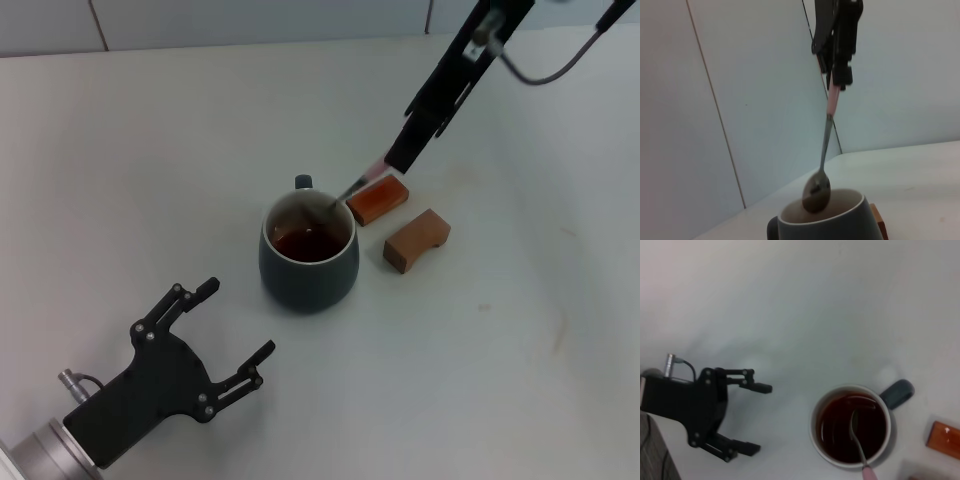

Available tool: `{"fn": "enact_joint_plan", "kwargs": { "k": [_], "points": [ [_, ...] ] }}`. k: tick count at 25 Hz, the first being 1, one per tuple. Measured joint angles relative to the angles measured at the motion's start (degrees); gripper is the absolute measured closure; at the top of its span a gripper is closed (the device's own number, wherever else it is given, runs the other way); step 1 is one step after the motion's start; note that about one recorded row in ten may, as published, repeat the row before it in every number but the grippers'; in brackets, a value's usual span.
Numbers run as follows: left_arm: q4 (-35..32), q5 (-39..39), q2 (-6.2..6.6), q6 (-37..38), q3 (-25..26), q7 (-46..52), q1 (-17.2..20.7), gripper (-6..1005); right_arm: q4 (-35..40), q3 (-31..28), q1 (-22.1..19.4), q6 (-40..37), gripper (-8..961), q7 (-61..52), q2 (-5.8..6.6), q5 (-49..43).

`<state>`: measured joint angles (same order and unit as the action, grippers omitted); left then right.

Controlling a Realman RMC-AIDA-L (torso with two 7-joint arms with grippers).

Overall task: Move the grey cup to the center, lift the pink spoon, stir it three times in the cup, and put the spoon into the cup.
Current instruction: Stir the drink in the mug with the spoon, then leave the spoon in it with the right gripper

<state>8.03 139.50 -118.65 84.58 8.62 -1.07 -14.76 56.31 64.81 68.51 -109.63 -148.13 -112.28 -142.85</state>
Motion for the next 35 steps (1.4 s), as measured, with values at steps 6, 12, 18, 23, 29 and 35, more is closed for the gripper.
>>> {"fn": "enact_joint_plan", "kwargs": {
  "k": [6,12,18,23,29,35],
  "points": [
    [0.11,0.0,-0.01,-0.09,0.0,0.0,-0.23,140,-8.59,1.79,2.95,5.4,829,2.16,-2.21,-4.55],
    [0.14,0.22,-0.01,-0.27,-0.02,0.01,-0.15,140,-13.1,2.1,5.58,7.74,829,4.47,-5.2,-5.71],
    [0.14,0.34,0.0,-0.45,-0.42,0.02,0.14,140,-15.83,2.23,7.89,13.36,829,4.89,-6.36,-10.63],
    [0.11,0.34,-0.01,-0.57,-0.3,0.02,0.73,140,-16.23,2.01,8.26,13.19,830,4.51,-6.47,-15.6],
    [0.13,0.34,-0.01,-1.08,-0.15,0.02,0.8,140,-15.87,2.08,8.25,10.34,830,5.21,-6.66,-9.23],
    [0.15,0.34,-0.07,-1.16,-0.14,0.02,0.66,140,-17.12,2.61,9.17,15.37,830,5.36,-6.71,-9.48]
  ]
}}
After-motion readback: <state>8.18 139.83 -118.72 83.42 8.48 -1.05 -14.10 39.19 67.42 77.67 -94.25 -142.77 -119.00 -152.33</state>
